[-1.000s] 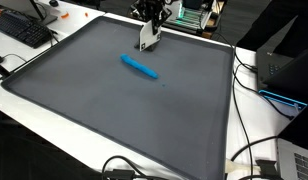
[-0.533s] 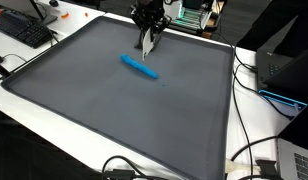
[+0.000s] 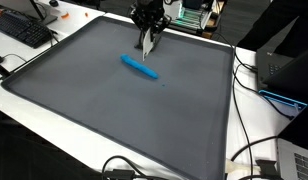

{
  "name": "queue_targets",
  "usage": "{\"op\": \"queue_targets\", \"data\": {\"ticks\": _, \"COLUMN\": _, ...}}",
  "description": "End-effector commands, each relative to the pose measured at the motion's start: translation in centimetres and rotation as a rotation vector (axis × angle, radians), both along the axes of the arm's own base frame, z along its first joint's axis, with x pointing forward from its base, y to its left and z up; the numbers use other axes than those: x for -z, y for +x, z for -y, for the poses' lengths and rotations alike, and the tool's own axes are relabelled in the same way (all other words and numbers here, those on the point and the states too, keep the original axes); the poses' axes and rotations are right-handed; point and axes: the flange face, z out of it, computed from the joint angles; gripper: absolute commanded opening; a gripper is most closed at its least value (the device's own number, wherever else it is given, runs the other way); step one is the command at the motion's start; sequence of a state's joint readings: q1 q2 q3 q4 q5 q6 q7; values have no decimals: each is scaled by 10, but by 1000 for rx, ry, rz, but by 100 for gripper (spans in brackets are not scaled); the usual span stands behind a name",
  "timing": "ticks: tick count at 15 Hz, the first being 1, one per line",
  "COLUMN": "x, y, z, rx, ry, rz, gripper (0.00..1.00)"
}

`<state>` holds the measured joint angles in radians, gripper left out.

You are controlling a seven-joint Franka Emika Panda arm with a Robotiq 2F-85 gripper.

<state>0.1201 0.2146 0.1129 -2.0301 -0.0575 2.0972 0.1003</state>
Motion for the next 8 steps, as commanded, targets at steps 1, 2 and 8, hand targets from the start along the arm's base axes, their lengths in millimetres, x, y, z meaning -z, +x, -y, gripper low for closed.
{"op": "queue_targets", "data": {"ticks": 1, "x": 12, "y": 2, "z": -9, "rx": 3, "ry": 28, "rz": -17, "gripper": 1}}
{"op": "queue_targets", "data": {"ticks": 2, "x": 17, "y": 3, "z": -11, "rx": 15, "ry": 29, "rz": -29, "gripper": 1}}
{"op": "queue_targets", "data": {"ticks": 8, "x": 42, "y": 10, "z": -19, "rx": 109, "ry": 45, "rz": -58, "gripper": 1}}
